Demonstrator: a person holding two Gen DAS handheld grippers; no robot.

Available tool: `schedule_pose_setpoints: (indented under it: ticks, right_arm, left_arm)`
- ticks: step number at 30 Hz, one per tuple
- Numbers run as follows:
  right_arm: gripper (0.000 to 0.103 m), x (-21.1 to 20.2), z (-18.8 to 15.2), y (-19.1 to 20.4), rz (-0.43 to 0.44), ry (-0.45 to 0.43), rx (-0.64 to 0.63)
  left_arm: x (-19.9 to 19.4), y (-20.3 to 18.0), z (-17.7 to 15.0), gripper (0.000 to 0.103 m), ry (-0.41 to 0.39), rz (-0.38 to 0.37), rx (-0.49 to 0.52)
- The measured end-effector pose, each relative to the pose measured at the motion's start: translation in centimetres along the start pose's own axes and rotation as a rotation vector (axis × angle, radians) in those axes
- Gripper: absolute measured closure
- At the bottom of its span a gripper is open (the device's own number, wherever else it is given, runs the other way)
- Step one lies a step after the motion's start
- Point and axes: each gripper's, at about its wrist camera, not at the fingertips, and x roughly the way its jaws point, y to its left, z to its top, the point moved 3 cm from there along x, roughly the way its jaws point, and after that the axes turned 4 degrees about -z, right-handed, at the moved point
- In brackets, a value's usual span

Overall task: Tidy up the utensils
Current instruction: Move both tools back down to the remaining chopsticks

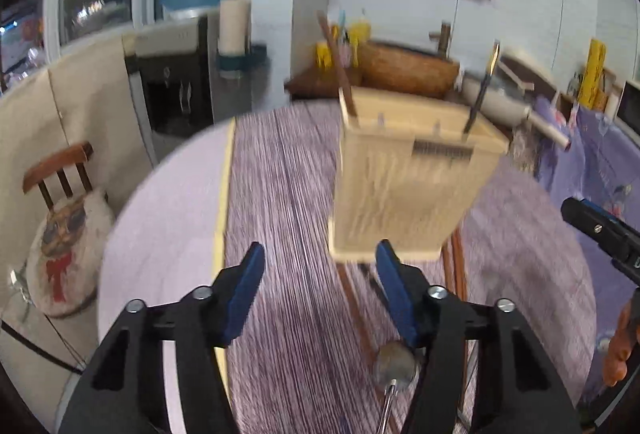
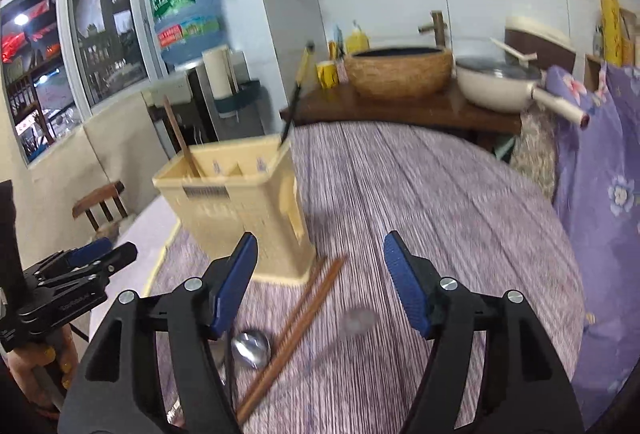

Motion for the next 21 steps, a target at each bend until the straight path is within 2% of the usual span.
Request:
schedule_pose_setpoints:
  ticks: [3, 7, 14, 21]
  right_arm:
    - [0.037, 0.5, -2.4, -0.2, -0.006, 0.043, 0.001]
    - [0.037, 0.6, -4.3, -0.7, -0.013, 0.074, 0.021]
    - [0.037, 0.7, -6.1, -1.5, -0.024, 0.112, 0.046]
    - [0.037, 1.1, -6.7, -1.0, -0.023, 0.132, 0.041]
  left_arm:
    - [2.8, -0.2, -1.9, 0.061, 0.108, -0.032, -0.01]
    - [5.1, -0.4, -2.7, 0.072, 0.179, -0.047, -0.024]
    - [7.7, -1.6, -3.4, 0.073, 0.247, -0.047, -0.018]
    - [8.4, -1.9, -3.7, 0.075, 0.244, -0.01, 0.012]
